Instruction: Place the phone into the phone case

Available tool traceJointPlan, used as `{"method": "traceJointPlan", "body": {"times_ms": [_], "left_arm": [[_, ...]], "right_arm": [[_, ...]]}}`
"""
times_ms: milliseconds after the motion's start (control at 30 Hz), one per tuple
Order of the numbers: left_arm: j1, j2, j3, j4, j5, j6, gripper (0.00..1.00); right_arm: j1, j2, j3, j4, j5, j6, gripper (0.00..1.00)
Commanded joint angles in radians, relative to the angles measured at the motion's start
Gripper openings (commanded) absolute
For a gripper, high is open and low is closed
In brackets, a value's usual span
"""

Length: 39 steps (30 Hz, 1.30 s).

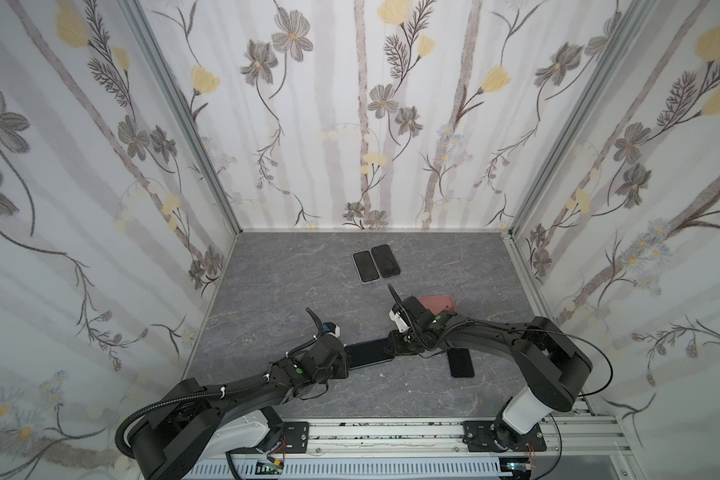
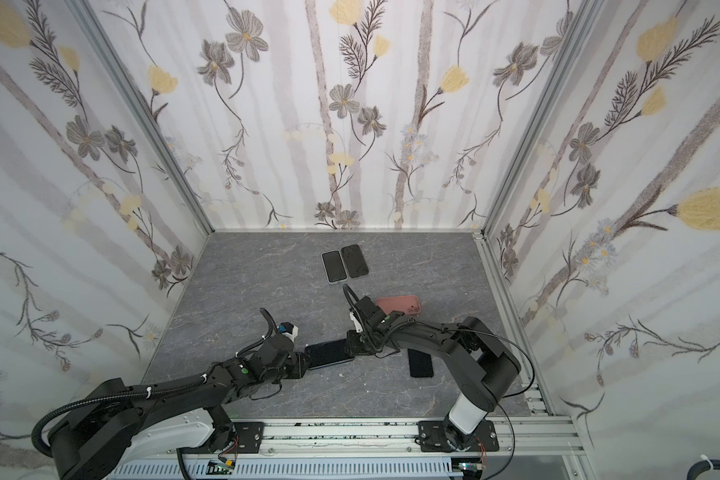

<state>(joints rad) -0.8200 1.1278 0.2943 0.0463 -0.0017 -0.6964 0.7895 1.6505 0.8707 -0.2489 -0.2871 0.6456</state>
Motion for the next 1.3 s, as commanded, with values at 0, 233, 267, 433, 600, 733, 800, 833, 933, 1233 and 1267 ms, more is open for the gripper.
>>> {"method": "traceJointPlan", "body": {"times_ms": [0, 233, 267, 433, 600, 733, 800, 833, 933, 1233, 1267], "left_arm": [[-0.001, -0.017, -0.015, -0.064, -0.009, -0.036, 0.32], [-0.001, -0.008, -0.027, -0.048, -0.003, -0.050, 0.29], [-0.001, -0.003, -0.030, -0.045, 0.000, -0.050, 0.28], [-0.001, 0.019, -0.039, -0.020, 0.014, -0.061, 0.23], [0.000, 0.024, -0.043, -0.014, 0.014, -0.062, 0.18], [0.001, 0.027, -0.045, -0.014, 0.012, -0.060, 0.13], [0.000, 0.027, -0.046, -0.014, 0.012, -0.061, 0.13], [-0.001, 0.027, -0.047, -0.014, 0.014, -0.061, 0.13], [-0.001, 0.026, -0.050, -0.013, 0.012, -0.061, 0.13], [-0.001, 0.025, -0.052, -0.014, -0.002, -0.070, 0.15], [0.000, 0.024, -0.052, -0.020, -0.009, -0.070, 0.14]], "right_arm": [[-0.012, -0.003, -0.014, 0.000, -0.011, 0.006, 0.37], [-0.016, -0.031, -0.052, 0.109, -0.145, 0.036, 0.32], [-0.016, -0.037, -0.056, 0.123, -0.156, 0.040, 0.32], [-0.016, -0.048, -0.075, 0.177, -0.204, 0.063, 0.27], [-0.016, -0.086, -0.083, 0.175, -0.198, 0.069, 0.24], [-0.018, -0.093, -0.088, 0.174, -0.192, 0.070, 0.20], [-0.018, -0.092, -0.091, 0.188, -0.203, 0.074, 0.19], [-0.018, -0.087, -0.093, 0.202, -0.218, 0.075, 0.19], [-0.018, -0.077, -0.103, 0.242, -0.242, 0.090, 0.19], [-0.019, -0.037, -0.094, 0.150, -0.127, 0.063, 0.25], [-0.019, -0.043, -0.089, 0.131, -0.106, 0.061, 0.26]]}}
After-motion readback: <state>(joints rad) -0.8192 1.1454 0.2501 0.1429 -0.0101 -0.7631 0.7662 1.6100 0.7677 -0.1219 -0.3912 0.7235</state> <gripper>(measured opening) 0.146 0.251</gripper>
